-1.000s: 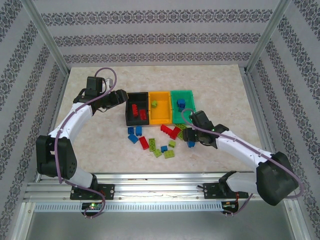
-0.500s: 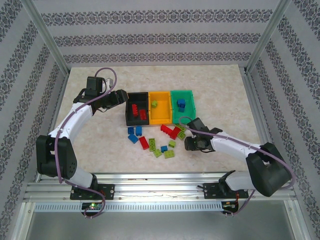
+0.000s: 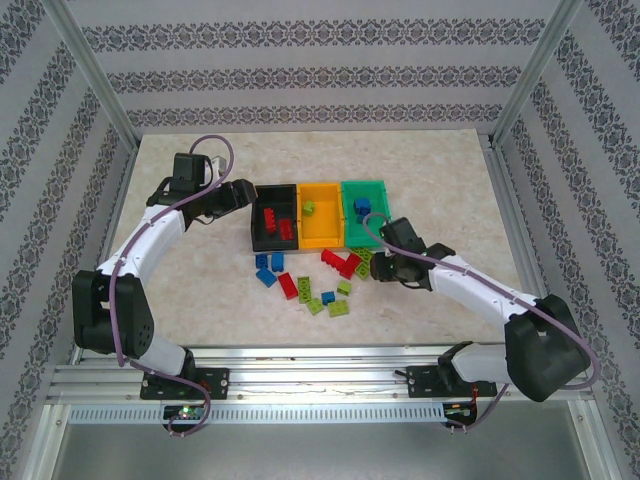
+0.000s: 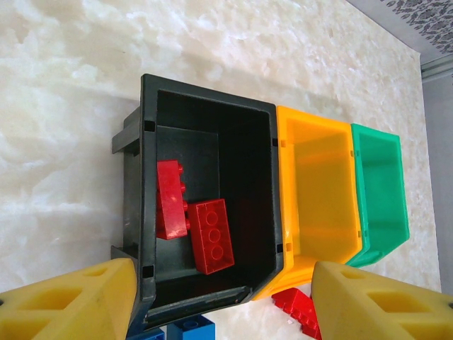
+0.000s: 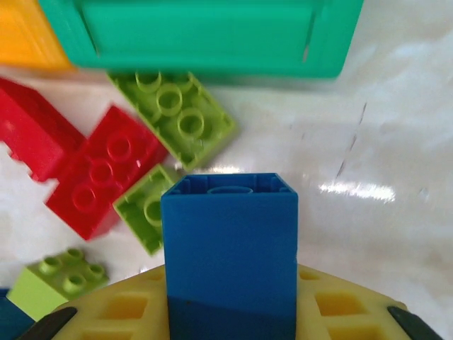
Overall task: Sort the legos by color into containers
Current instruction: Place the lego in the container.
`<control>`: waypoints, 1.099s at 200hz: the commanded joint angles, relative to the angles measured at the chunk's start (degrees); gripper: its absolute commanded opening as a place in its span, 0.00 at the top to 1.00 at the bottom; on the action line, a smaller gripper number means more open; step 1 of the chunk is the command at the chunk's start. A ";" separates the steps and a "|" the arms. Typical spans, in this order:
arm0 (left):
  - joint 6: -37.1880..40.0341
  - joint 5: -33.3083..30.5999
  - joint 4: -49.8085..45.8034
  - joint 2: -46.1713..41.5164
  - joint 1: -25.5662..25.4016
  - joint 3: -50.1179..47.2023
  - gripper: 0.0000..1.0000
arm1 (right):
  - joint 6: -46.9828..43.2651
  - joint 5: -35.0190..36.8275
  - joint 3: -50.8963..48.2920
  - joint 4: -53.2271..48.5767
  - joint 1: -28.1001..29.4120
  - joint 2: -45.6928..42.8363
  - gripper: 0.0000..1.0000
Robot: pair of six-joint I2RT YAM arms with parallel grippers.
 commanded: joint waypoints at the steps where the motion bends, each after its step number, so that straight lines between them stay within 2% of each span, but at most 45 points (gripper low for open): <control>1: 0.23 0.26 1.55 0.44 0.59 -0.42 0.33 | -2.24 1.37 4.33 1.10 -1.65 0.58 0.67; 43: 0.73 -0.05 1.63 0.80 0.56 -0.43 0.33 | -6.27 1.62 14.98 2.54 -5.42 10.62 0.66; 69: 1.24 -0.45 1.24 1.37 0.50 -0.32 0.33 | -7.66 0.41 20.38 2.49 -7.00 16.05 0.61; 77: 1.43 -0.65 1.06 1.48 0.50 -0.25 0.33 | -8.13 0.67 21.76 2.38 -7.10 17.39 0.57; 109: 1.71 -0.71 0.76 2.14 0.50 0.06 0.33 | -8.71 -0.77 24.32 1.05 -7.27 19.65 0.49; 132: 1.73 -0.54 0.59 2.23 0.57 0.21 0.33 | -7.59 -2.76 22.11 1.63 -6.48 17.68 0.49; 165: 1.70 -0.37 0.67 2.11 0.50 0.19 0.33 | -7.42 -6.18 17.19 1.48 -1.70 12.42 0.49; 220: 1.49 -0.02 0.84 1.99 0.50 0.19 0.33 | -12.42 -8.84 14.20 -5.21 11.29 9.24 0.49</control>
